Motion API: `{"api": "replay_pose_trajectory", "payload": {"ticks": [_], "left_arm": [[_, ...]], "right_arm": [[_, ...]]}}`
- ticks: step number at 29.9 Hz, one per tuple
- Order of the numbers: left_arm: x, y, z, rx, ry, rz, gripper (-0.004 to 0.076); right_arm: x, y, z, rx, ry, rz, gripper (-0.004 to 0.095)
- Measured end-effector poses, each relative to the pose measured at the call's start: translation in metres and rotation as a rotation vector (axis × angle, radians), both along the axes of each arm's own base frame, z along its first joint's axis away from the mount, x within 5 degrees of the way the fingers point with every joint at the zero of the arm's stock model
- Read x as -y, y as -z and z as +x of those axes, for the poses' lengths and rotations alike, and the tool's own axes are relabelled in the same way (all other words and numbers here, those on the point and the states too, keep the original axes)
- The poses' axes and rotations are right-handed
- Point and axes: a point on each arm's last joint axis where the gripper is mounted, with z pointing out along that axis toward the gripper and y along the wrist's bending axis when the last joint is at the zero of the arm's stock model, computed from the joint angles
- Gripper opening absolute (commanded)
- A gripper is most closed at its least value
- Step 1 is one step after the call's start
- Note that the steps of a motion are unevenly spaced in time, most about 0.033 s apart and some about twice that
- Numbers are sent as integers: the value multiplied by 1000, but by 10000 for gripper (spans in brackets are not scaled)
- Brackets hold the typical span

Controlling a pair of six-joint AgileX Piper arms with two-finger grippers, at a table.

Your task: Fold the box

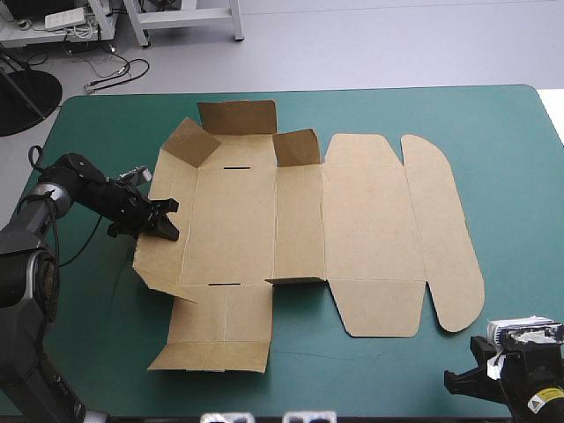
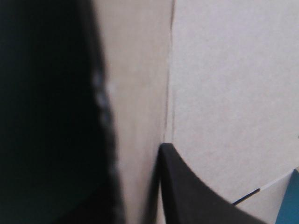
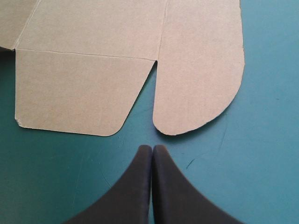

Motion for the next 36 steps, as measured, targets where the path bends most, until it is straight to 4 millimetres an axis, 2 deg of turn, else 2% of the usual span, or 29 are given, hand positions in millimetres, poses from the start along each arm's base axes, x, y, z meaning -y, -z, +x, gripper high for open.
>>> {"api": "replay_pose_trajectory", "payload": {"ticks": [5,8,10,13,17,21,27,32,36], "left_arm": [[3,-4,1,9,-8,-41,-10],[7,-13,5,52,40,0,-10],[12,-27,9,110,100,73,-10],[25,-61,12,232,216,226,-9],[55,-112,12,412,391,451,-10],[93,-143,10,562,553,636,-10],[146,-166,8,836,746,849,-9],[188,-174,-2,1024,893,892,-9],[219,-176,-16,1110,993,878,-10]], "right_arm": [[0,0,0,0,0,0,-15],[0,0,0,0,0,0,-15],[0,0,0,0,1,1,-15],[0,0,0,0,1,1,-15],[0,0,0,0,1,2,-15],[0,0,0,0,1,2,-15],[0,0,0,0,1,2,-15],[0,0,0,0,2,2,-15],[0,0,0,0,2,2,-15]]}}
